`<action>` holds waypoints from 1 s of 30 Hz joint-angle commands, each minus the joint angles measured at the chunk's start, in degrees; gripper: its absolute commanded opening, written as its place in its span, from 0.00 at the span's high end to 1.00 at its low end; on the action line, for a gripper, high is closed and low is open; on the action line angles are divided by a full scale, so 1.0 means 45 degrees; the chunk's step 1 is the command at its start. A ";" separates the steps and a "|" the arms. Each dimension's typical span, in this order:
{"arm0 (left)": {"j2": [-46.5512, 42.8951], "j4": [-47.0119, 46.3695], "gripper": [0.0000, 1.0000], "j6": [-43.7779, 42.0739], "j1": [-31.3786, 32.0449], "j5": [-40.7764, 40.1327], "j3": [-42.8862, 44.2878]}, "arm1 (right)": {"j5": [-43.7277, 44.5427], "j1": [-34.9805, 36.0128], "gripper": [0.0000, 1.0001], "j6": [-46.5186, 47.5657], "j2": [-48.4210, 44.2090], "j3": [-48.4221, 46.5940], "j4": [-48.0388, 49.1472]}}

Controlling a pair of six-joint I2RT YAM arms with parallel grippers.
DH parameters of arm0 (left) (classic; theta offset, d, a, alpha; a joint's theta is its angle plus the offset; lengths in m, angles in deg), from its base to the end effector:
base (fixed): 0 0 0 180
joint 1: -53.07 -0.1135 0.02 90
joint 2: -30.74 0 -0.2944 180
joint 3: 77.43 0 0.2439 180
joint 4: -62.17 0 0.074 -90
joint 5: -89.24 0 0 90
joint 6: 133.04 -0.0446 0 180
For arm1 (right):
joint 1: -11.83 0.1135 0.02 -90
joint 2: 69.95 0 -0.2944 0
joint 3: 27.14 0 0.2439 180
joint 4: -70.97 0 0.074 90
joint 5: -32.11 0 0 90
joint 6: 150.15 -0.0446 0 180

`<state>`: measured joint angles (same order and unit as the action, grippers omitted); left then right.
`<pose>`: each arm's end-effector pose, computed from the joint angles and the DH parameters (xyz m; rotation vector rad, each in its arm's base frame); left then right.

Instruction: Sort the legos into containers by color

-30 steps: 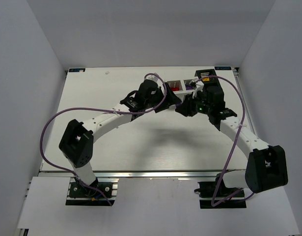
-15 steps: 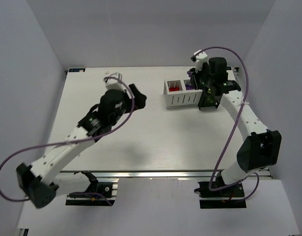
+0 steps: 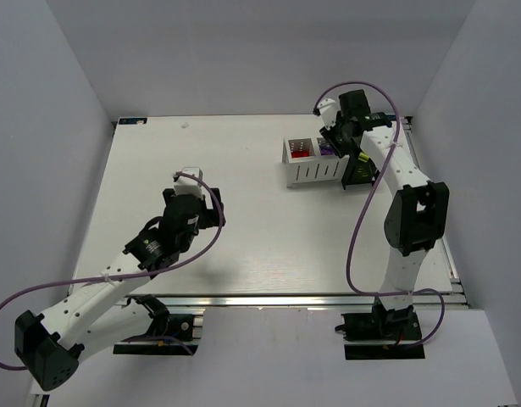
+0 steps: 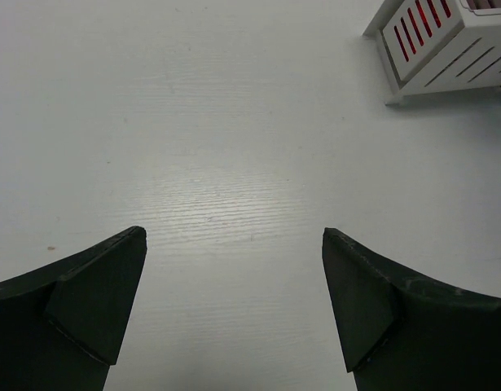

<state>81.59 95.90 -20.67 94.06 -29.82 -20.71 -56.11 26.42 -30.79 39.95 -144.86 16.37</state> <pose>0.1475 -0.0995 0.3140 0.0151 1.9965 -0.1891 0.4291 0.1103 0.3371 -0.8817 2.2243 -0.1587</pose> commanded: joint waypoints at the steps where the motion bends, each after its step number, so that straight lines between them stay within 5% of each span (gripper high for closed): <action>1: -0.0538 -0.0346 0.02 -0.0791 -0.0027 -0.0359 0.0013 | 0.0385 -0.0058 1.00 0.1012 0.0126 -0.1181 -0.1126; 5: -0.0752 -0.0287 0.02 -0.0928 -0.0027 -0.0223 -0.0006 | 0.0540 -0.0039 0.96 0.1365 0.0147 -0.1068 -0.1188; 10: -0.1124 -0.0053 0.02 -0.0870 -0.0027 -0.0066 -0.0123 | 0.0717 -0.0019 0.71 0.1443 0.0400 -0.1028 -0.1188; 21: -0.1183 0.0142 0.02 -0.0792 -0.0027 -0.0261 -0.0182 | 0.0757 -0.0039 0.48 0.1248 0.1103 -0.1496 -0.1089; 25: -0.1183 0.0143 0.02 -0.0792 0.0090 -0.0300 -0.0201 | 0.0718 -0.0020 0.31 0.0995 0.0987 -0.1671 -0.1031; 30: -0.1202 0.0026 0.02 -0.0889 0.0090 -0.0184 -0.0221 | 0.0328 -0.0059 0.30 0.0448 -0.0551 -0.1536 -0.0857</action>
<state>77.13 96.11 -24.14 94.17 -30.24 -21.37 -53.36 26.42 -26.76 44.15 -149.89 11.28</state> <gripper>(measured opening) 0.981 0.702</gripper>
